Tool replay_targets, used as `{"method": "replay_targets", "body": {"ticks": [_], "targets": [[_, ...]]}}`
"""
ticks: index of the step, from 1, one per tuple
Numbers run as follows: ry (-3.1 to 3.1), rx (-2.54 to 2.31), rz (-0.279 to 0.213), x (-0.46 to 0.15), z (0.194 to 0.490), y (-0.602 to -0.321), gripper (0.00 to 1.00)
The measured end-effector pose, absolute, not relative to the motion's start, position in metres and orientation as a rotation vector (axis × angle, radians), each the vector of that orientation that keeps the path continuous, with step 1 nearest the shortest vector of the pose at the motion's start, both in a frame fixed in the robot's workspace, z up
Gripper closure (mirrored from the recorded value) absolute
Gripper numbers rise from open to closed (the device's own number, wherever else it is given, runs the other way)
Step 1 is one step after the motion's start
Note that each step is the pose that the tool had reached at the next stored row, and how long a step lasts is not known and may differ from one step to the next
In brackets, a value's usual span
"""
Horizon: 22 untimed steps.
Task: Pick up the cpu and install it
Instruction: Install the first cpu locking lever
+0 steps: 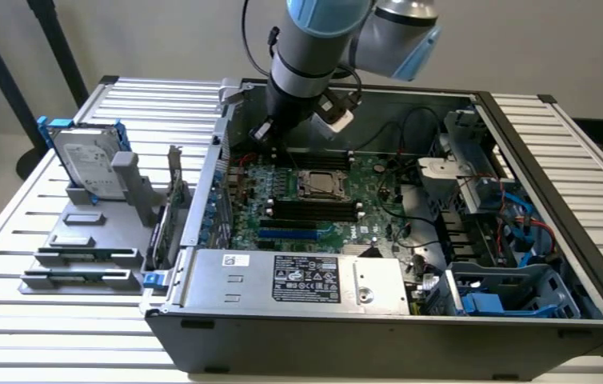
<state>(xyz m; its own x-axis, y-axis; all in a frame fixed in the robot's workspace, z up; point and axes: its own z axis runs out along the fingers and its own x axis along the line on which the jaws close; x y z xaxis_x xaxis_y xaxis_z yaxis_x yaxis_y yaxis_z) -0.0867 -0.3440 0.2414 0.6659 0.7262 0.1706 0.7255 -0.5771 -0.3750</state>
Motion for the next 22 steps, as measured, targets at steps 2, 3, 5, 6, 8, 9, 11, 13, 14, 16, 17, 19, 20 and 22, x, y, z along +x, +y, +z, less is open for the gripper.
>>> {"method": "replay_targets", "body": {"ticks": [2, 3, 5, 6, 8, 9, 11, 13, 14, 16, 17, 19, 20, 22], "targets": [[-1.118, -2.473, -0.005, -0.087, 0.242, -0.344, 0.89], [-1.110, -2.476, -0.008, -0.087, 0.242, -0.344, 0.89], [-1.098, -2.478, -0.014, -0.087, 0.242, -0.344, 0.89], [-1.094, -2.478, -0.016, -0.086, 0.243, -0.344, 0.89], [-1.088, -2.476, -0.019, -0.085, 0.244, -0.344, 0.89], [-1.086, -2.476, -0.020, -0.084, 0.244, -0.344, 0.89], [-1.083, -2.474, -0.023, -0.081, 0.244, -0.344, 0.89], [-1.081, -2.472, -0.025, -0.077, 0.245, -0.344, 0.89], [-1.080, -2.471, -0.025, -0.075, 0.245, -0.344, 0.89], [-1.078, -2.469, -0.027, -0.070, 0.245, -0.344, 0.89], [-1.078, -2.468, -0.028, -0.067, 0.245, -0.344, 0.89], [-1.077, -2.467, -0.029, -0.062, 0.245, -0.344, 0.89], [-1.076, -2.466, -0.029, -0.059, 0.245, -0.344, 0.89], [-1.076, -2.465, -0.030, -0.053, 0.245, -0.344, 0.89]]}}
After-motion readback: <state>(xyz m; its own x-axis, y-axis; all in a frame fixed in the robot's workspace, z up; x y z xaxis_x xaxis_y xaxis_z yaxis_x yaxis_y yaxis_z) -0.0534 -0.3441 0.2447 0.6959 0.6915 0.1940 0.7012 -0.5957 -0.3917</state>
